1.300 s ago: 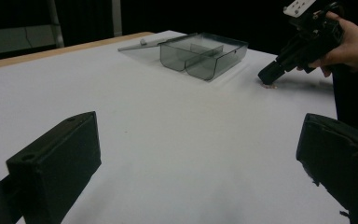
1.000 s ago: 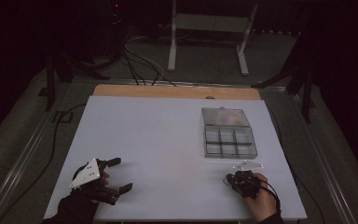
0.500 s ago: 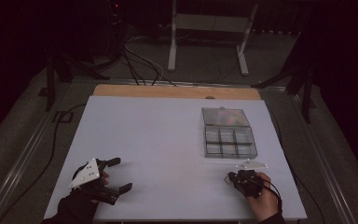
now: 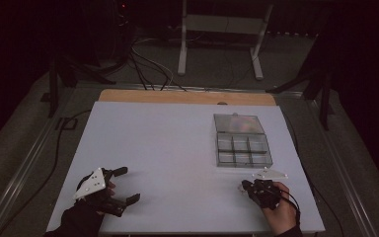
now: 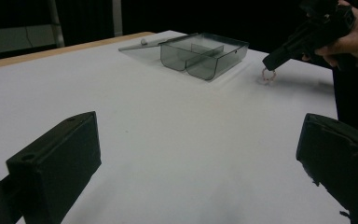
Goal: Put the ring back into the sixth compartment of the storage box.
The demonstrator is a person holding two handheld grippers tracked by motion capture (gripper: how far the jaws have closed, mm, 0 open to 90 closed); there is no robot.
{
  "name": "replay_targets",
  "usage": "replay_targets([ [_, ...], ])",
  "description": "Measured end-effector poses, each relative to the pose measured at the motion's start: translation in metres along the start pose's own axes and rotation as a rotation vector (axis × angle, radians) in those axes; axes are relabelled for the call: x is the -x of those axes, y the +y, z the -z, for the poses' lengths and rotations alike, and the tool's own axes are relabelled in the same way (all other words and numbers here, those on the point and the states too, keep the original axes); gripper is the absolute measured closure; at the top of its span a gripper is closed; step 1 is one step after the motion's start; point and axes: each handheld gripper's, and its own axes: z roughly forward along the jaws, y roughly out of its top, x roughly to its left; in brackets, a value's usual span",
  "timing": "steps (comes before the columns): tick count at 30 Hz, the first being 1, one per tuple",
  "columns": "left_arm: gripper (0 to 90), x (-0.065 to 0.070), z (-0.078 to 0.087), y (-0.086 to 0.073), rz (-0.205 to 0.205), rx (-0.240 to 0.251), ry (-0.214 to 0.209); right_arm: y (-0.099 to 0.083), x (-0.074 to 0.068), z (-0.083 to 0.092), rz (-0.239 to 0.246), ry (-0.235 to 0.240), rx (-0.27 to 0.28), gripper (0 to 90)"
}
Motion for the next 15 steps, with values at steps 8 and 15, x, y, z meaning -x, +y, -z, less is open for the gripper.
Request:
replay_targets([
  [8, 0.9, -0.0001, 0.0001, 0.0001, 0.000, 0.002, 0.001, 0.0035, -0.0039, 0.0038, 0.008, 0.009, 0.012, 88.0],
  [15, 0.9, -0.0002, 0.0002, 0.0000, 0.000, 0.001, 0.001, 0.0068, -0.0067, 0.0063, 0.017, 0.020, 0.020, 88.0],
])
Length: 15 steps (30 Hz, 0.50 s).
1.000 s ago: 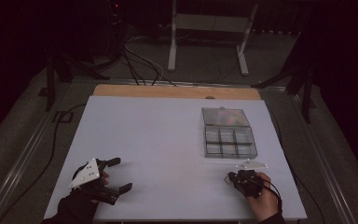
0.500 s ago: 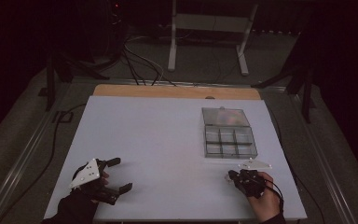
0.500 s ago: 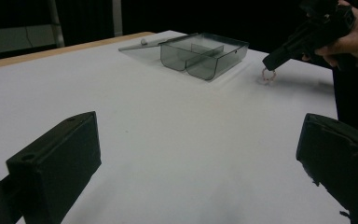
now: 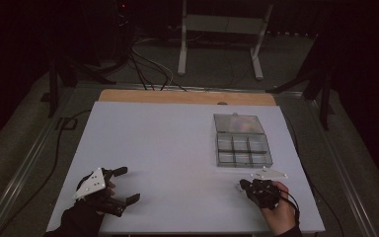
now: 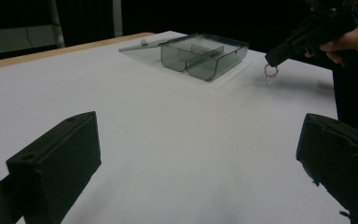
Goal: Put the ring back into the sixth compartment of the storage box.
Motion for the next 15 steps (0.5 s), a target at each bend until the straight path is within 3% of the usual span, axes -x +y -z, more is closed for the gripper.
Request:
replay_targets([
  [15, 0.9, 0.0000, 0.0002, 0.0001, 0.001, 0.001, -0.001, 0.0089, -0.0001, 0.0019, 0.002, 0.003, 0.013, 87.9],
])
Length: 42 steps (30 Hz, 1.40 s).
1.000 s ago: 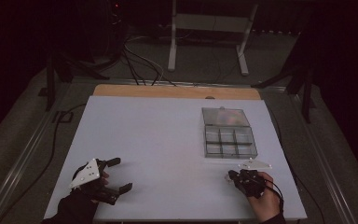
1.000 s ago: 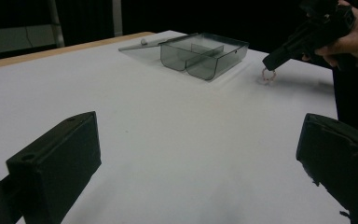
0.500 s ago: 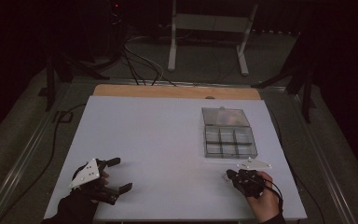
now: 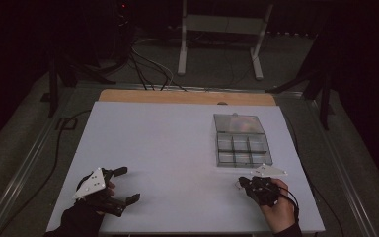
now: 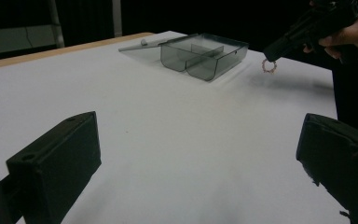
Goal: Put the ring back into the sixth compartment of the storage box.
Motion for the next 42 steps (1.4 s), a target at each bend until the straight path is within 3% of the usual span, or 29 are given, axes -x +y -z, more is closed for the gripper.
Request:
replay_targets([
  [42, 0.9, 0.000, 0.000, 0.000, -0.001, 0.000, 0.000, 0.025, 0.021, 0.009, -0.021, -0.052, 0.053, 87.9],
])
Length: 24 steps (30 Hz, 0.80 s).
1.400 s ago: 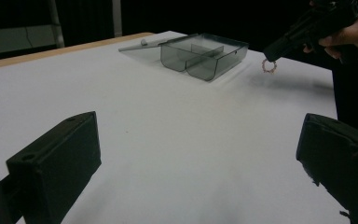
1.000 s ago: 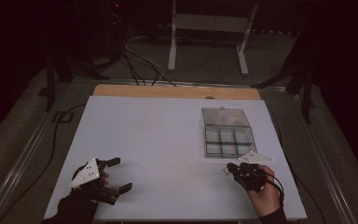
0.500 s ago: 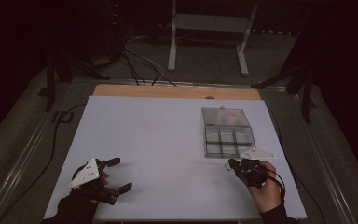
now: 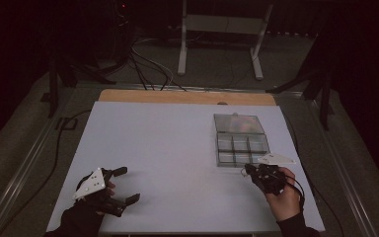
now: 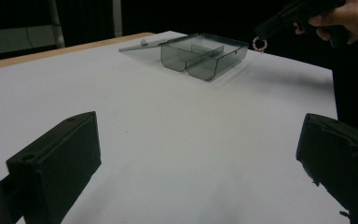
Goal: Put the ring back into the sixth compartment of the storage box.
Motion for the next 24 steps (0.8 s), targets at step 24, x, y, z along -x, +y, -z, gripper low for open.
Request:
replay_targets([
  [24, 0.9, 0.000, 0.000, 0.000, 0.000, 0.000, 0.000, 0.014, 0.013, 0.002, -0.013, -0.033, 0.021, 87.9],
])
